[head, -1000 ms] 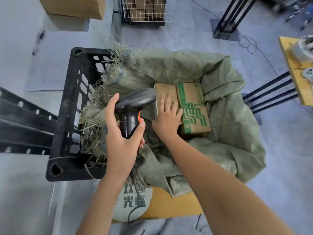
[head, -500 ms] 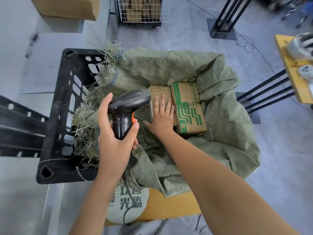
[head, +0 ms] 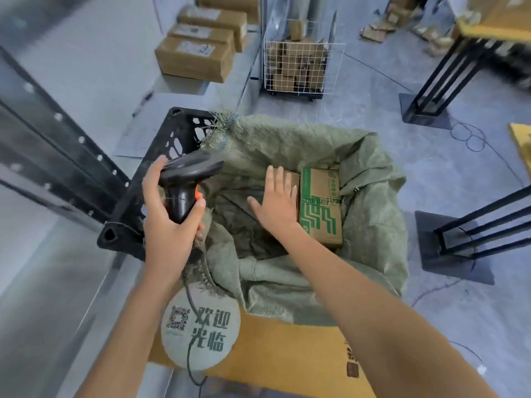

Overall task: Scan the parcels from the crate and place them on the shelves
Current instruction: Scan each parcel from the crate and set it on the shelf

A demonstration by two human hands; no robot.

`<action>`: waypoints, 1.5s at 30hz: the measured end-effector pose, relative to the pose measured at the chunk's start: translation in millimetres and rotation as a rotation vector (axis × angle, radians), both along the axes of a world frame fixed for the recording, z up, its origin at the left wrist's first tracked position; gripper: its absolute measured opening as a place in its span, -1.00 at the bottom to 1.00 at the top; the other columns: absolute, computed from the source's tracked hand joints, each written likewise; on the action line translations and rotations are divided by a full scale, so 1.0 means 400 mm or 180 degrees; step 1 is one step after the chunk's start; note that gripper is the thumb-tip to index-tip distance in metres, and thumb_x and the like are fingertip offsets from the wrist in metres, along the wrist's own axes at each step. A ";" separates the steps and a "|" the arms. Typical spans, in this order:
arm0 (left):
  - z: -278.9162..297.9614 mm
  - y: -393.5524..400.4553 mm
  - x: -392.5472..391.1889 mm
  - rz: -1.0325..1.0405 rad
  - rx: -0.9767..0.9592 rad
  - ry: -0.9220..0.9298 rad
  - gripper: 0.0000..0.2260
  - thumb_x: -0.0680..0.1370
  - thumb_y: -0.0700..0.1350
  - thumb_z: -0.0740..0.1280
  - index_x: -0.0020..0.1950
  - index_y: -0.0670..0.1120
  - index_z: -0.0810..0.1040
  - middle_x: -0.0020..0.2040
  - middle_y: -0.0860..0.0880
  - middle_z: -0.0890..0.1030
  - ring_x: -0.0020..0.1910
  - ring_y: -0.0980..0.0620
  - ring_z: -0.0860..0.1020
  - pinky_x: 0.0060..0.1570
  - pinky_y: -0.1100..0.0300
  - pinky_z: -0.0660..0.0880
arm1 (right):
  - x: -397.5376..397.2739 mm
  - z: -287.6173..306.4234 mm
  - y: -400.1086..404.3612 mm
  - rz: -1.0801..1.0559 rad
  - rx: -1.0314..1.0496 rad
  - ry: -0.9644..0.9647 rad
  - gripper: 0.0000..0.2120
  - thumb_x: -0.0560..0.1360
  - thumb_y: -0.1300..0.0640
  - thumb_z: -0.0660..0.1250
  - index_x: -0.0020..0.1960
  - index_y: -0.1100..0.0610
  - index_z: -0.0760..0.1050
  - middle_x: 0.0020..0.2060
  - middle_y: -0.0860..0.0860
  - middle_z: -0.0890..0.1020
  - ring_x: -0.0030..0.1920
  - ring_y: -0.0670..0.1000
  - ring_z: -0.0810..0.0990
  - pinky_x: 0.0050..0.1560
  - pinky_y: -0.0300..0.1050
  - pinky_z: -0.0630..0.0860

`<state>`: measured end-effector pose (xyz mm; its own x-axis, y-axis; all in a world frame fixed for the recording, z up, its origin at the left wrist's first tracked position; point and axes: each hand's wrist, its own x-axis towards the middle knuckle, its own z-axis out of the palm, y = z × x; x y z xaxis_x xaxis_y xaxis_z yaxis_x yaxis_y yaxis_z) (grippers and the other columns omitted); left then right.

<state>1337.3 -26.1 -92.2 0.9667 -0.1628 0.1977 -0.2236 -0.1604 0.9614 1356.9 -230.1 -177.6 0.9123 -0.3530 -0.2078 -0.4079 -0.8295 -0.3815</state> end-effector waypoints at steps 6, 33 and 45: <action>0.062 0.068 -0.174 0.0912 0.0222 -0.0343 -0.27 0.60 -0.29 0.42 0.47 0.42 0.23 0.09 -0.03 0.61 -0.38 0.02 0.60 -0.35 0.21 0.58 | -0.088 0.140 0.066 0.0845 -0.0140 -0.0780 -0.32 0.68 -0.17 0.03 0.65 0.06 -0.18 0.63 0.09 -0.13 0.62 0.18 -0.19 0.57 0.20 -0.15; 0.212 0.652 -1.469 0.5105 0.1120 -0.0586 -0.25 0.61 -0.29 0.39 0.45 0.47 0.21 0.24 -0.07 0.61 -0.29 0.04 0.62 -0.30 0.29 0.56 | -1.011 0.360 1.139 0.5392 0.0716 -0.1248 -0.39 0.69 -0.16 -0.01 0.65 -0.03 -0.15 0.63 0.03 -0.18 0.62 0.17 -0.22 0.56 0.19 -0.21; 0.175 0.783 -1.992 0.6154 0.1196 -0.0219 -0.26 0.62 -0.21 0.40 0.42 0.57 0.17 0.17 0.16 0.63 -0.20 0.09 0.66 -0.19 0.06 0.66 | -1.607 0.292 1.433 0.6383 0.0812 -0.0841 -0.38 0.69 -0.17 0.03 0.64 0.00 -0.11 0.64 0.07 -0.07 0.62 0.20 -0.15 0.57 0.23 -0.22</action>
